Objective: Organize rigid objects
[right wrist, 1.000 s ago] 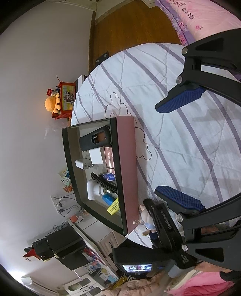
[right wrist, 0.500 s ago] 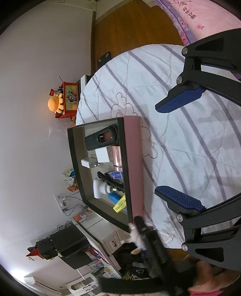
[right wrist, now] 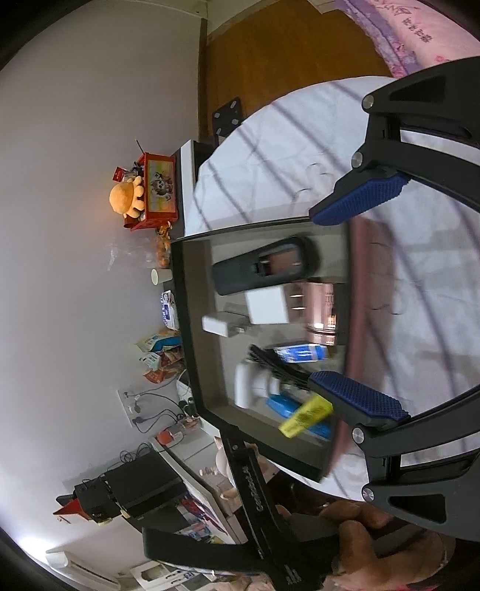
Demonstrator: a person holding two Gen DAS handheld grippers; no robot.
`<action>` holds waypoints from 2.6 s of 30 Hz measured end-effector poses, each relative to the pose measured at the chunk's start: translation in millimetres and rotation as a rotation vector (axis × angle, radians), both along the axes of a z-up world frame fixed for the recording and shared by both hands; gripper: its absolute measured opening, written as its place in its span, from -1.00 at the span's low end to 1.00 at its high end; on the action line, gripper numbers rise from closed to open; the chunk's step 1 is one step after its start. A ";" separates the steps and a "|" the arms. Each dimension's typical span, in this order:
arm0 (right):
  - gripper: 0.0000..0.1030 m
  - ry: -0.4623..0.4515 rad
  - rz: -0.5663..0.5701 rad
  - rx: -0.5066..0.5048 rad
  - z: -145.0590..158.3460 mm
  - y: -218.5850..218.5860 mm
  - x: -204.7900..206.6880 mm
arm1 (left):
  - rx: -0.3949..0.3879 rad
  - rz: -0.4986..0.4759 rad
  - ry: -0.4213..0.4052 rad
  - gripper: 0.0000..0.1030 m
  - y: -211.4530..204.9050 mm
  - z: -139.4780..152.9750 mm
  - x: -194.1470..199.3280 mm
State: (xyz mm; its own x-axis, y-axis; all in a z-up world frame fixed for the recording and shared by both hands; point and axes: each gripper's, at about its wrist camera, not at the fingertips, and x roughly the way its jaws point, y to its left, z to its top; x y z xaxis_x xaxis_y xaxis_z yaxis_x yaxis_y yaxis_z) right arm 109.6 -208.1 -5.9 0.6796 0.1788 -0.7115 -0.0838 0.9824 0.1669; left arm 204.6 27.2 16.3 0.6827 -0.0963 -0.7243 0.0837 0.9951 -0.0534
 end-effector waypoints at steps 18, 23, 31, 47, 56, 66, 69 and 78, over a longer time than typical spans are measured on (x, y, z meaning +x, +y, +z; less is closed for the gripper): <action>0.60 0.032 0.001 0.004 -14.6 -5.2 63.9 | 0.027 -0.001 0.207 0.61 -17.2 -57.5 105.8; 0.60 0.036 0.001 0.008 -14.0 -5.7 62.9 | 0.096 -0.012 0.161 1.00 -29.0 -49.1 98.8; 0.60 0.006 -0.013 0.004 1.1 -8.3 40.8 | 0.080 0.002 0.091 1.00 -20.1 -11.9 63.9; 0.60 -0.092 -0.004 -0.008 46.7 0.5 -58.5 | 0.066 0.105 -0.108 1.00 21.2 39.3 -151.7; 0.73 -0.120 0.033 -0.049 57.9 21.5 -132.0 | 0.068 0.119 -0.133 1.00 20.0 51.3 -254.1; 0.73 -0.173 0.002 -0.055 75.6 16.2 -170.7 | 0.100 0.131 -0.165 1.00 10.2 75.6 -289.3; 0.73 -0.181 -0.003 -0.051 77.9 13.8 -175.4 | 0.097 0.133 -0.176 1.00 11.2 79.6 -294.2; 0.73 -0.189 -0.001 -0.050 79.6 15.6 -180.7 | 0.086 0.129 -0.173 1.00 13.0 81.4 -296.5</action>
